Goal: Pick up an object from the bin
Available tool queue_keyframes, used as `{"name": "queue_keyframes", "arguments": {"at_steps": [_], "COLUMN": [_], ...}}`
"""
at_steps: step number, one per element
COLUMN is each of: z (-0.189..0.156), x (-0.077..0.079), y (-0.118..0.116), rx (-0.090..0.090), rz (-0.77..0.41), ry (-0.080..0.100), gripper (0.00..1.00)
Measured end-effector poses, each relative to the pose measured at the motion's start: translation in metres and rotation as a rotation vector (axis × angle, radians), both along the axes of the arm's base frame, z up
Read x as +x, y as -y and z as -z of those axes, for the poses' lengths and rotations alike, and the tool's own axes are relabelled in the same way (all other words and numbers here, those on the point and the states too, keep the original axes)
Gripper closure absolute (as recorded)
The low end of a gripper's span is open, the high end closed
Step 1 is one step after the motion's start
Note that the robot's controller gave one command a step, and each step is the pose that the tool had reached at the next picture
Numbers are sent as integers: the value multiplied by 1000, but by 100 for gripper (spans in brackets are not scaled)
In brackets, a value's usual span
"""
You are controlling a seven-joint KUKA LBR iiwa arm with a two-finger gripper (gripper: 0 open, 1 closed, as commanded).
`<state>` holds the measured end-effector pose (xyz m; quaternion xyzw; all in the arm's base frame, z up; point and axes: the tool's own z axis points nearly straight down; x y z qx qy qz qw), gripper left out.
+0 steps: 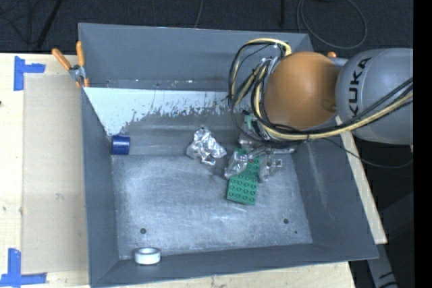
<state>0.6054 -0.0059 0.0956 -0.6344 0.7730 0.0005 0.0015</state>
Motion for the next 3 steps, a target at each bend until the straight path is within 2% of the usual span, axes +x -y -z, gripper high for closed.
{"name": "queue_keyframes", "arguments": {"at_steps": [3], "z": [-73], "x": [1], "y": [-4], "rx": [-1], "rz": [18], "ry": [-1], "gripper": [100]}}
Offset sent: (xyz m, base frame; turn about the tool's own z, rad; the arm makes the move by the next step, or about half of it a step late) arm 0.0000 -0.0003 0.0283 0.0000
